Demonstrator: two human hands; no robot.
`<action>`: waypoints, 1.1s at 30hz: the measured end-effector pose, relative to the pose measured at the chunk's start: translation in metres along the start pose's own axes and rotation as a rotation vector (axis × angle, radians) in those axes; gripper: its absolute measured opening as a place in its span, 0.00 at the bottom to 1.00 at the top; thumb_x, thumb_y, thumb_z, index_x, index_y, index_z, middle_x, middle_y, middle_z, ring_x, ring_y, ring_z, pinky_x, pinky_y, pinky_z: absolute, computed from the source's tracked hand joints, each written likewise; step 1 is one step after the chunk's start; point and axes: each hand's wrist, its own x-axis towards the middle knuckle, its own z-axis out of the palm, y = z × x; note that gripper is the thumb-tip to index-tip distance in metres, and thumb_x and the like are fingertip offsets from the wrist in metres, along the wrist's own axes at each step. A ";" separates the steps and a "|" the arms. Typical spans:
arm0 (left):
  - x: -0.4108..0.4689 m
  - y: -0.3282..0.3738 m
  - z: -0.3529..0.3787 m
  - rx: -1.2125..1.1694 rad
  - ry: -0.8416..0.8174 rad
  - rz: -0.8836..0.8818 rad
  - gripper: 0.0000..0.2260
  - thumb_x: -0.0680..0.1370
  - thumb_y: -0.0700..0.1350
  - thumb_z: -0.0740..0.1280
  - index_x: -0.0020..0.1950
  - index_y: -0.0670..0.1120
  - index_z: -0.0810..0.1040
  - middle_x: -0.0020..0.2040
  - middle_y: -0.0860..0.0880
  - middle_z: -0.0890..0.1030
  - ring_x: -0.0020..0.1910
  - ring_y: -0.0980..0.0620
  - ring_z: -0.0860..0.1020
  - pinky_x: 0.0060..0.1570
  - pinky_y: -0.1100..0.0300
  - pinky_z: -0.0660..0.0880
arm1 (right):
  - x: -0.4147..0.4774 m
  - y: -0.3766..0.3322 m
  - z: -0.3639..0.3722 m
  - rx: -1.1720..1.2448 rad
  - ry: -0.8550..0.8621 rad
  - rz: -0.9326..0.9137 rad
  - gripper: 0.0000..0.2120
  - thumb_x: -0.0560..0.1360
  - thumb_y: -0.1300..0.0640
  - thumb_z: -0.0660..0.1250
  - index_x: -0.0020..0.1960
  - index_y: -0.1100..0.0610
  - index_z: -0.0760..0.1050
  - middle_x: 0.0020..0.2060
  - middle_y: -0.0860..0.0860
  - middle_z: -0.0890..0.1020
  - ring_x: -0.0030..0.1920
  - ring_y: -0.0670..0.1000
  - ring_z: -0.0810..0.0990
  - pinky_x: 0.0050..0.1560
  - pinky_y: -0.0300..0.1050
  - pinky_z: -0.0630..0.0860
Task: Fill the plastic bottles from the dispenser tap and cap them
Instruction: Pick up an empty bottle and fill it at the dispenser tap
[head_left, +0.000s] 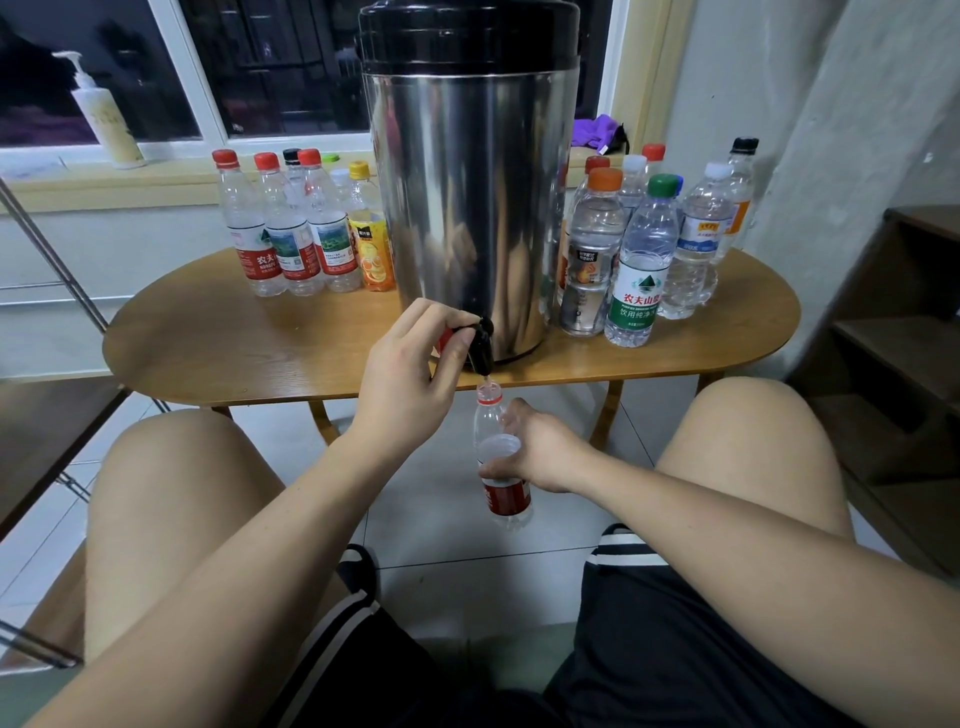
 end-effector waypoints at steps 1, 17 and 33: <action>0.000 0.000 0.000 0.000 0.000 -0.002 0.05 0.87 0.43 0.68 0.60 0.45 0.83 0.54 0.52 0.81 0.52 0.56 0.79 0.48 0.70 0.73 | 0.000 0.000 0.000 -0.004 -0.001 0.000 0.37 0.66 0.39 0.85 0.64 0.48 0.67 0.56 0.51 0.81 0.54 0.55 0.82 0.42 0.47 0.79; 0.000 -0.001 0.001 -0.019 0.008 -0.013 0.06 0.87 0.43 0.68 0.60 0.46 0.84 0.53 0.53 0.81 0.52 0.54 0.80 0.46 0.60 0.77 | -0.003 0.001 -0.001 -0.049 0.018 0.009 0.39 0.67 0.38 0.85 0.68 0.51 0.69 0.61 0.51 0.80 0.56 0.55 0.82 0.49 0.50 0.82; 0.000 0.001 0.000 -0.023 0.005 -0.018 0.05 0.87 0.43 0.69 0.60 0.46 0.84 0.53 0.53 0.81 0.52 0.55 0.80 0.47 0.64 0.76 | -0.004 -0.001 -0.002 -0.078 0.017 0.023 0.41 0.69 0.39 0.84 0.72 0.51 0.68 0.66 0.52 0.80 0.59 0.55 0.81 0.49 0.49 0.82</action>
